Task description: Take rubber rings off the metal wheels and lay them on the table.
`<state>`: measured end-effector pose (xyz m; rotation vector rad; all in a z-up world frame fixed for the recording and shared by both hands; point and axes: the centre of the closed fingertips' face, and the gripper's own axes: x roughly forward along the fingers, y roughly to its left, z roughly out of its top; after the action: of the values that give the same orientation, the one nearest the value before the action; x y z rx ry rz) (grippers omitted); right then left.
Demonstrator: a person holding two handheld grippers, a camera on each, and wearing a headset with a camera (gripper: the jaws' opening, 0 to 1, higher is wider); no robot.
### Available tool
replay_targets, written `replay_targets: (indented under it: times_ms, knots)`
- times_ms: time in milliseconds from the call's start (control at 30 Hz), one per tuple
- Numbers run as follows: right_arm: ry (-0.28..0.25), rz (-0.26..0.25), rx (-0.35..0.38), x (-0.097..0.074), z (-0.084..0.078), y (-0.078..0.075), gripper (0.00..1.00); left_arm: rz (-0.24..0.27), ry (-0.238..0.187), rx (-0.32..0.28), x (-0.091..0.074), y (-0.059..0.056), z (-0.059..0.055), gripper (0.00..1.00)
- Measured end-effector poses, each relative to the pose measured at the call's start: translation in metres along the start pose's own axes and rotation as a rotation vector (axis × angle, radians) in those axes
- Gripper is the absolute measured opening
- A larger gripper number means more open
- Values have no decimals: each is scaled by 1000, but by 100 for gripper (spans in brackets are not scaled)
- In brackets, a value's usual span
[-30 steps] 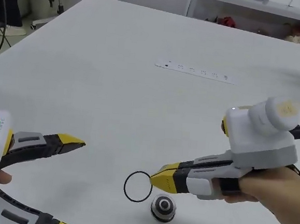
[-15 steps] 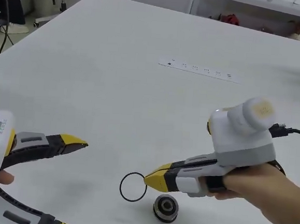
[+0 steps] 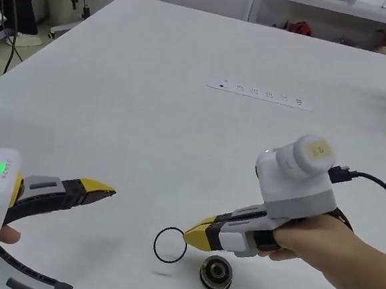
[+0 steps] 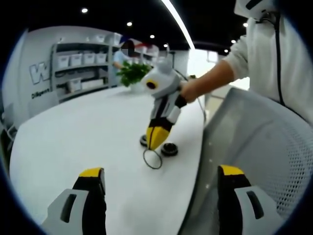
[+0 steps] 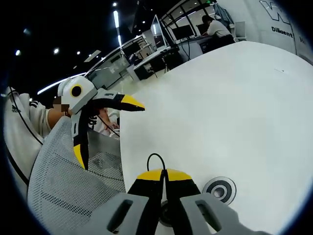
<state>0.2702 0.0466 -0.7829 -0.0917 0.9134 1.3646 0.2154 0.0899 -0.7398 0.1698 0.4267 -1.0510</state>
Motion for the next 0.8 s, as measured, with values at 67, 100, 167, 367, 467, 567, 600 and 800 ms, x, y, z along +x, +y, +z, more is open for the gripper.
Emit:
replay_targets:
  times_ms: [67,100,167,367,467,567,600,800]
  knots:
    - [8,-6,1,2,-2,-2,0,0,0,1,-1,0,0,97]
    - [8,-9,1,3,-3,-3,0,2,-2,-1,-1,0,1,97]
    - [10,-8,5,5,-3,-4,0,5,-4,-3,-1,0,1,97]
    - [21,-20,-7,11,-6,-6,0,5,8,8,-3,-1,-1,96]
    - [27,-24,-12,13,-7,-7,0,12,1,-2,-5,0,-1,96]
    - [29,-29,-20,14,-8,-7,0,18,8,-1,-6,1,-3,96]
    - [27,-30,-24,15,-7,-7,0,18,12,0,-7,0,-4,96]
    - [27,-36,-32,18,-8,-9,0,22,6,2,-8,1,-3,96]
